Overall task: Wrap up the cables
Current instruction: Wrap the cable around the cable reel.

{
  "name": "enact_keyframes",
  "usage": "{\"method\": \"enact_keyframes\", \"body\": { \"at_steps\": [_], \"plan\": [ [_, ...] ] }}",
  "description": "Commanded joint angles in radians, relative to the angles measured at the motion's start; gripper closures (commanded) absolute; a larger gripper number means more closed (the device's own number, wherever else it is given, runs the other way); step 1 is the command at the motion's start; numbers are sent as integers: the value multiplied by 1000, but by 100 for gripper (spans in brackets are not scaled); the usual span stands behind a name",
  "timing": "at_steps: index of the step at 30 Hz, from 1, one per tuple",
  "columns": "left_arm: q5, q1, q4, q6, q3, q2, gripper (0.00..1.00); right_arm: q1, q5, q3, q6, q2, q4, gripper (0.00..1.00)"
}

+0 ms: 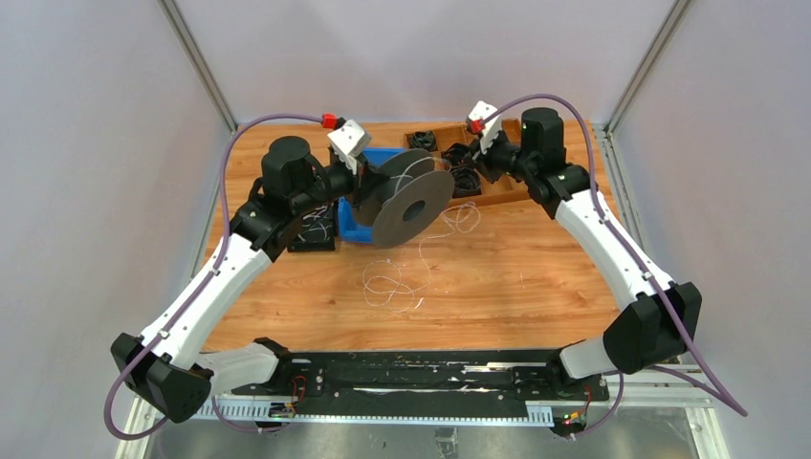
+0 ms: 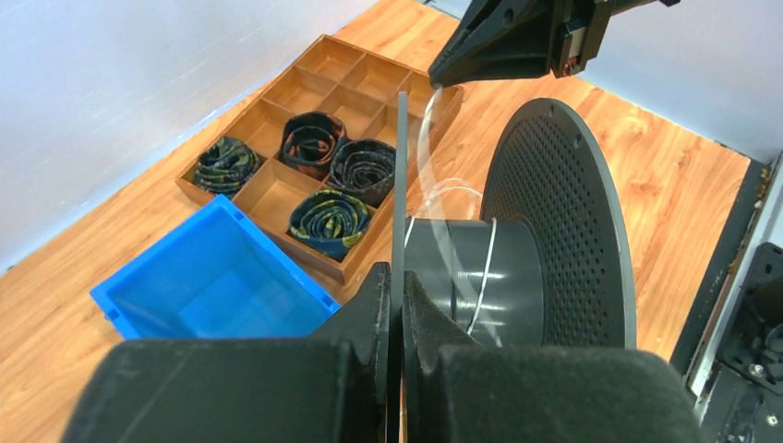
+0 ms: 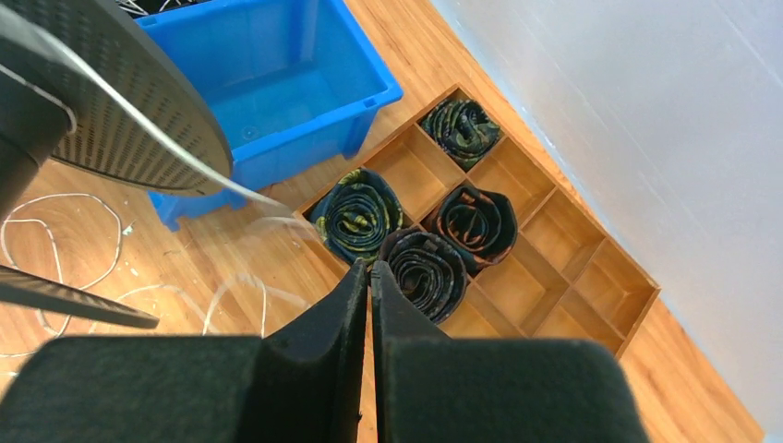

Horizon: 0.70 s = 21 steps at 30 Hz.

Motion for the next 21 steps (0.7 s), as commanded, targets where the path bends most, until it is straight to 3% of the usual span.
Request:
{"method": "enact_keyframes", "body": {
  "at_steps": [1, 10, 14, 21],
  "plan": [
    [42, 22, 100, -54, 0, -38, 100, -36, -88, -42, 77, -30, 27, 94],
    [65, 53, 127, -135, 21, -27, 100, -39, -162, -126, 143, -33, 24, 90],
    [70, 75, 147, -204, 24, -21, 100, -55, -233, -191, 281, -24, 93, 76],
    [75, 118, 194, -309, 7, -15, 100, -66, -377, -381, 510, 4, 402, 52]
  ]
}}
